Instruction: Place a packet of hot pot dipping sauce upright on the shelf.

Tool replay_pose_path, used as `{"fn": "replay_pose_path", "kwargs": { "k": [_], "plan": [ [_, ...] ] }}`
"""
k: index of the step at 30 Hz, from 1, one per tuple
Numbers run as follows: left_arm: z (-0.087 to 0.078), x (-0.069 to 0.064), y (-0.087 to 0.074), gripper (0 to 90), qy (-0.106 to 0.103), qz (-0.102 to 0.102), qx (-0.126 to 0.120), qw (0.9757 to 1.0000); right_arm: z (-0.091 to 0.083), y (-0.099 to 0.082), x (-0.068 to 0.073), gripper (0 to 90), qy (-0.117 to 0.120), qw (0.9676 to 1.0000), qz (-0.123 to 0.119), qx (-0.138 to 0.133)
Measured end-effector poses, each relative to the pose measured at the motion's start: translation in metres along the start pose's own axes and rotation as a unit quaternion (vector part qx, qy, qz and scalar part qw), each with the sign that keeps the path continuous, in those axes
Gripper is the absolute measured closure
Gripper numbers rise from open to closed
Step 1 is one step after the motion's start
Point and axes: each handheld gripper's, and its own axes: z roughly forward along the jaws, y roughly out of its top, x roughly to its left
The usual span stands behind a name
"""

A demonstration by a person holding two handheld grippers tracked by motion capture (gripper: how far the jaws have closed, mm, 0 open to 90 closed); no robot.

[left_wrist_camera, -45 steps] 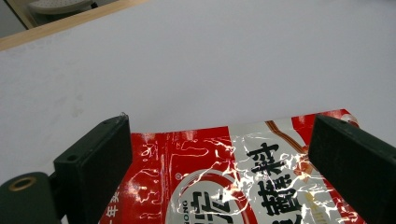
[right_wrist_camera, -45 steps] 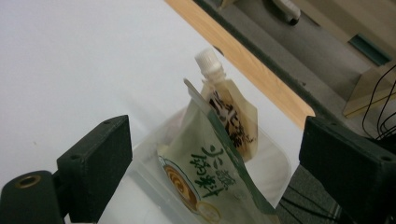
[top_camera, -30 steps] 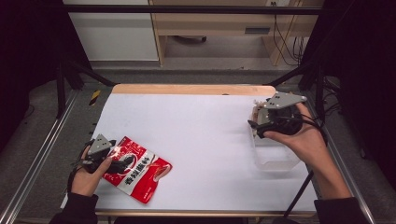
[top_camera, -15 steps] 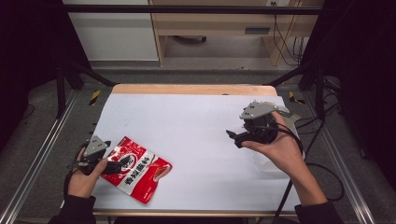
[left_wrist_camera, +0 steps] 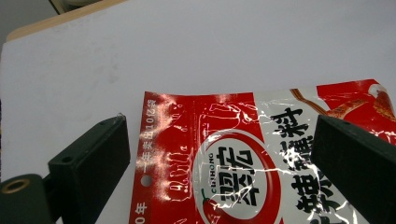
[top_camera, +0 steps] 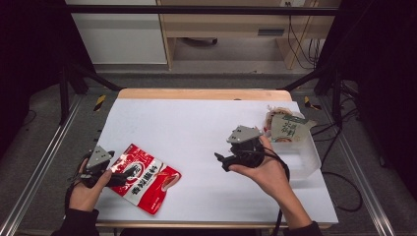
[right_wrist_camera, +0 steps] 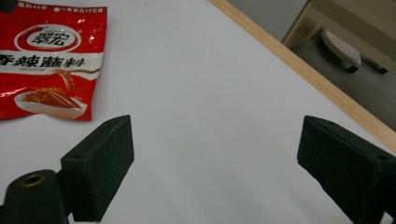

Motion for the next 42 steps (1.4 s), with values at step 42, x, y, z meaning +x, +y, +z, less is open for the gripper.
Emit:
{"fn": "replay_pose_path", "kwargs": {
  "k": [42],
  "plan": [
    [-0.026, 0.031, -0.061, 9.7, 0.002, -0.059, 0.074, 0.9955, 0.063, -0.067, 0.054, 11.9, 0.009, 0.9984, 0.026, 0.049]
  ]
}}
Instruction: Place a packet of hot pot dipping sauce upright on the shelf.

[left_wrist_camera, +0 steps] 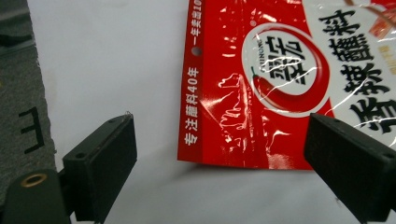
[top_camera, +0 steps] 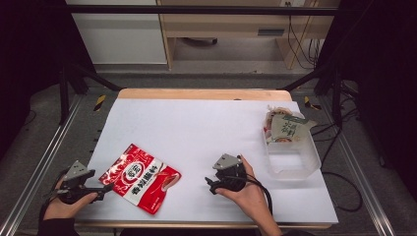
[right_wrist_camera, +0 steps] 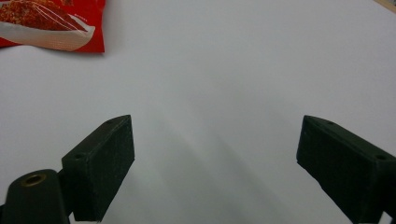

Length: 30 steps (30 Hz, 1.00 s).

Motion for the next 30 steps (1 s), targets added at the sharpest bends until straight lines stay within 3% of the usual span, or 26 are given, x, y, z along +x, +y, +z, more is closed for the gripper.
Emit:
{"fn": "replay_pose_path", "kwargs": {
  "k": [22, 27, 30],
  "plan": [
    [0.010, -0.005, 0.001, 17.1, -0.046, -0.009, 0.019, 0.9987, 0.005, -0.002, 0.002, 12.1, 0.006, 0.9998, -0.008, 0.015],
    [0.005, -0.008, 0.004, 19.9, -0.052, -0.011, 0.010, 0.9985, 0.005, -0.002, 0.002, 12.1, 0.006, 0.9998, -0.010, 0.017],
    [0.002, -0.011, 0.007, 24.4, -0.069, -0.013, 0.002, 0.9975, 0.005, -0.002, 0.002, 12.1, 0.006, 0.9997, -0.014, 0.018]
  ]
}}
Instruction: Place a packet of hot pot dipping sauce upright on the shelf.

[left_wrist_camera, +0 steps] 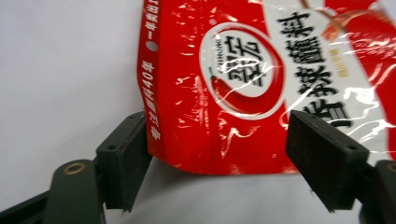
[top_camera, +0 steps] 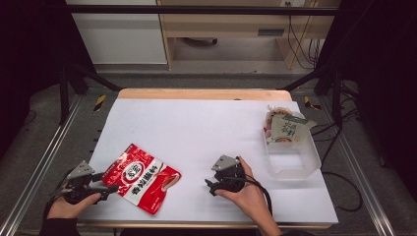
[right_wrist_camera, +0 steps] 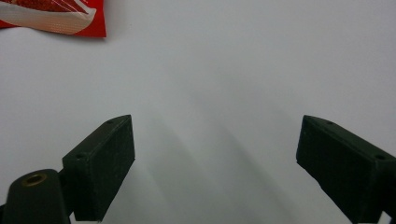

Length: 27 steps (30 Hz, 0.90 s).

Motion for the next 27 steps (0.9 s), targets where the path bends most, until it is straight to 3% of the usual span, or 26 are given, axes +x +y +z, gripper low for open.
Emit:
{"fn": "replay_pose_path", "kwargs": {
  "k": [2, 8, 15, 18, 22, 27],
  "plan": [
    [-0.001, -0.002, 0.001, 26.8, -0.014, -0.006, 0.000, 0.9999, 0.000, 0.000, 0.000, 12.2, 0.000, 1.0000, 0.001, 0.001],
    [0.004, -0.003, 0.005, 41.2, -0.004, -0.014, 0.015, 0.9998, 0.002, 0.000, 0.000, 12.2, -0.001, 1.0000, -0.005, 0.006],
    [0.006, 0.004, 0.011, 77.3, 0.026, -0.017, 0.021, 0.9993, 0.002, 0.001, 0.002, 12.7, -0.003, 0.9999, -0.011, 0.007],
    [0.007, 0.005, 0.017, 89.6, 0.026, -0.010, 0.011, 0.9996, 0.001, 0.001, 0.002, 12.7, -0.001, 0.9999, -0.010, 0.006],
    [0.007, 0.000, 0.030, 90.0, 0.032, 0.020, 0.002, 0.9993, -0.001, 0.003, 0.002, 12.4, 0.014, 0.9999, 0.006, -0.006],
    [0.007, -0.007, 0.055, 90.0, 0.023, 0.049, -0.014, 0.9984, -0.007, 0.009, -0.002, 12.2, 0.008, 0.9999, 0.001, -0.007]
  ]
}}
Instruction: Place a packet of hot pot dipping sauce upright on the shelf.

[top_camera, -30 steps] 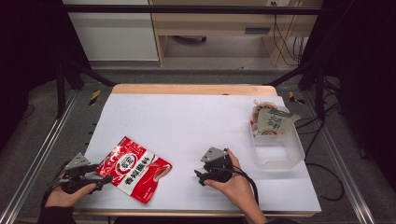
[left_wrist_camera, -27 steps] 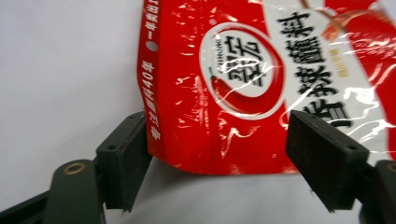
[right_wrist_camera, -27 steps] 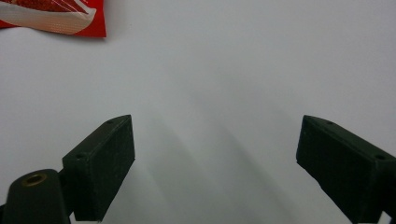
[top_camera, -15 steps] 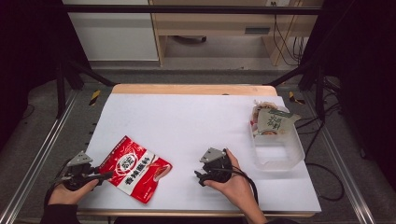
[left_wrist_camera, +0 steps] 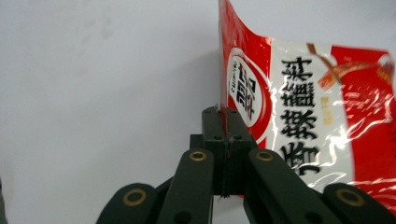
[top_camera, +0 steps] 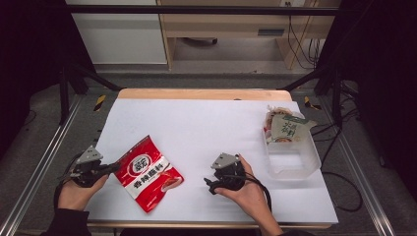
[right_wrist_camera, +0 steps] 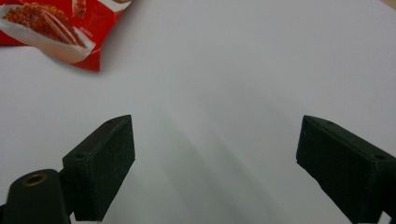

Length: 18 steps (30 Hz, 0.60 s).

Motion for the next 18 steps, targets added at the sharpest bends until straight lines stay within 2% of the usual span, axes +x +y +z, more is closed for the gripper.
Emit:
{"fn": "replay_pose_path", "kwargs": {
  "k": [6, 11, 18],
  "plan": [
    [0.009, -0.010, 0.037, 90.0, -0.015, 0.042, -0.002, 0.9990, -0.011, 0.013, -0.010, 10.1, 0.001, 0.9999, -0.002, -0.011],
    [0.016, -0.024, 0.062, 90.0, -0.021, 0.086, 0.003, 0.9961, -0.015, 0.023, -0.016, 10.3, 0.002, 0.9999, -0.013, -0.009],
    [0.015, -0.039, 0.088, 90.0, -0.031, 0.117, -0.005, 0.9927, -0.028, 0.047, -0.022, 12.4, 0.001, 0.9994, -0.035, -0.006]
  ]
}}
